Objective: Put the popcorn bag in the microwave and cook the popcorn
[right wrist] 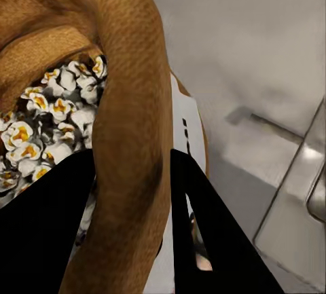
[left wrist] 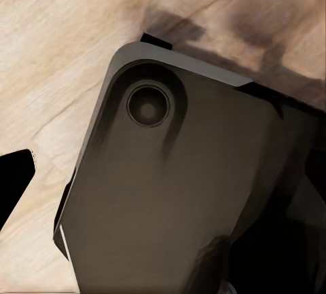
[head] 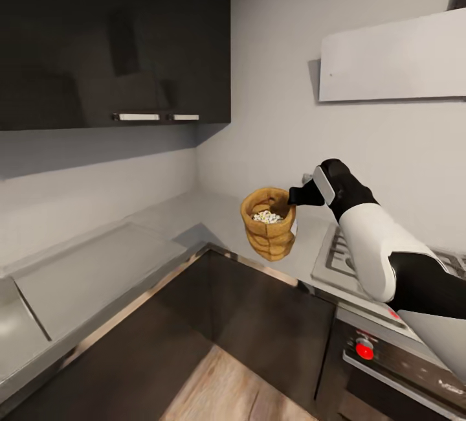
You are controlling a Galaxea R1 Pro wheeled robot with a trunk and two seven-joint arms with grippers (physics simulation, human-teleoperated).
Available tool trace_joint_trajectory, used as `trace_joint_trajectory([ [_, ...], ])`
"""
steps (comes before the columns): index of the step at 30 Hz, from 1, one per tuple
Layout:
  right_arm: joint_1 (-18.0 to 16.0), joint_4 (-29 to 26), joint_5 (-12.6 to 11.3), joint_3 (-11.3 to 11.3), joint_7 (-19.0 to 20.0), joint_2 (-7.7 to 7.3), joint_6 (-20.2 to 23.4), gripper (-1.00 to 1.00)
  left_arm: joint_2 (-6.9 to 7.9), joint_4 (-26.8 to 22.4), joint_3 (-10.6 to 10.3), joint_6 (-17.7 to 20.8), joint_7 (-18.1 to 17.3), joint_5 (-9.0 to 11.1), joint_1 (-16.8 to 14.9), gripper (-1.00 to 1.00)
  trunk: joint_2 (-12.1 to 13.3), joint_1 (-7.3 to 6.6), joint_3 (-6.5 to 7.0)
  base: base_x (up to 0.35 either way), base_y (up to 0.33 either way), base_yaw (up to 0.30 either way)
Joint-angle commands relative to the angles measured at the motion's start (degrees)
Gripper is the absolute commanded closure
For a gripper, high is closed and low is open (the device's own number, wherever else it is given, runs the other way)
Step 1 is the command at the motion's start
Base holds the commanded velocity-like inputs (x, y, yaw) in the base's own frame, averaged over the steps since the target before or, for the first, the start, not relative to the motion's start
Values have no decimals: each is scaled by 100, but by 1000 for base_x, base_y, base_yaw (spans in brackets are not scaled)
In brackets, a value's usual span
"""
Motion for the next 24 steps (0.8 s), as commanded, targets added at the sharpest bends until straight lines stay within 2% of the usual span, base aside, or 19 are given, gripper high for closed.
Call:
trace_joint_trajectory([
  [1, -5, -1, -21, -37, 16, 5, 19, 100, -1, 3, -7, -17, 1, 24, -3, -100, -6, -3, -8, -347, 0, 0],
  [6, 4, 2, -16, -37, 315, -39, 19, 100, -1, 3, -7, -17, 3, 23, -3, -100, -6, -3, -8, -347, 0, 0],
  [19, 4, 5, -7, -37, 323, -70, 19, 100, -1, 3, -7, -17, 3, 20, -3, -100, -6, -3, -8, -347, 0, 0],
  [24, 4, 222, -7, -37, 329, -70, 19, 100, -1, 3, -7, -17, 1, 22, -3, -100, -6, -3, -8, -347, 0, 0],
])
